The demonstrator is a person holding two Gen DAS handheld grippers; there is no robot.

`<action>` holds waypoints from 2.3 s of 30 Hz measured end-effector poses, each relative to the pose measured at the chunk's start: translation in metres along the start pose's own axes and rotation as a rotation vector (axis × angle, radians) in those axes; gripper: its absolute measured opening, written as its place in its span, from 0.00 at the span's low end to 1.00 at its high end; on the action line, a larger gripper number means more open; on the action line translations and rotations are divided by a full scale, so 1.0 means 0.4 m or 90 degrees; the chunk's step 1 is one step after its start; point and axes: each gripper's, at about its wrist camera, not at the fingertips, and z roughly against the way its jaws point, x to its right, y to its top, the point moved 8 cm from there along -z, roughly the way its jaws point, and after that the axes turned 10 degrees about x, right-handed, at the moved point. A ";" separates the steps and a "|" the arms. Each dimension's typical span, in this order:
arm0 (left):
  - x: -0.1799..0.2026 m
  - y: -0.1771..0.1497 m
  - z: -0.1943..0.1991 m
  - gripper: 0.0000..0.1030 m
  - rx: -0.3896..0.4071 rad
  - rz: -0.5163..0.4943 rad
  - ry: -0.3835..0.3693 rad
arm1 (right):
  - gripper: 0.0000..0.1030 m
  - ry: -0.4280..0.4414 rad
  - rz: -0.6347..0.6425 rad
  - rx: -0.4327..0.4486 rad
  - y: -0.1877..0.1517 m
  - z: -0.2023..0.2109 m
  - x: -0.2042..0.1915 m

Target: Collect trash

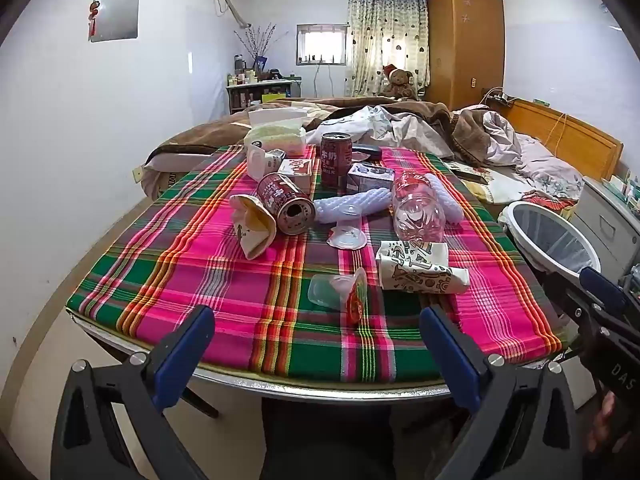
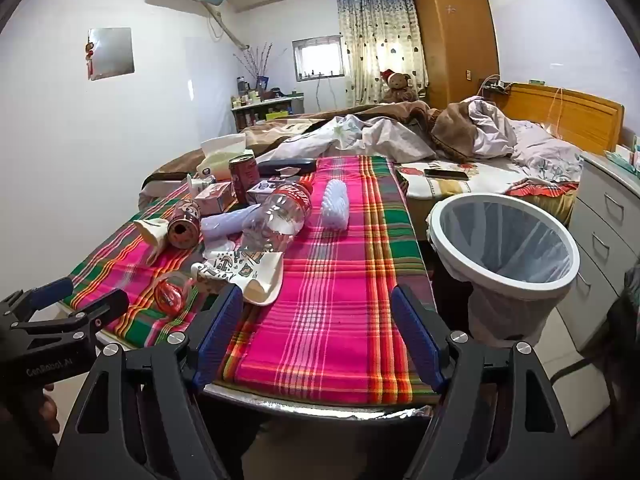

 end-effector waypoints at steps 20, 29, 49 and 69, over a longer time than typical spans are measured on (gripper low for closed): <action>0.010 0.003 0.000 1.00 0.007 -0.007 0.002 | 0.76 -0.008 0.005 0.007 0.002 0.002 -0.002; 0.008 0.001 0.001 1.00 0.007 -0.007 0.000 | 0.76 -0.011 0.004 0.008 0.002 0.003 0.001; 0.008 0.001 -0.001 1.00 0.004 -0.005 0.001 | 0.76 -0.012 0.004 0.007 0.004 0.003 0.004; -0.005 -0.001 -0.008 1.00 -0.003 0.001 0.002 | 0.76 -0.012 0.006 0.004 0.003 0.002 0.006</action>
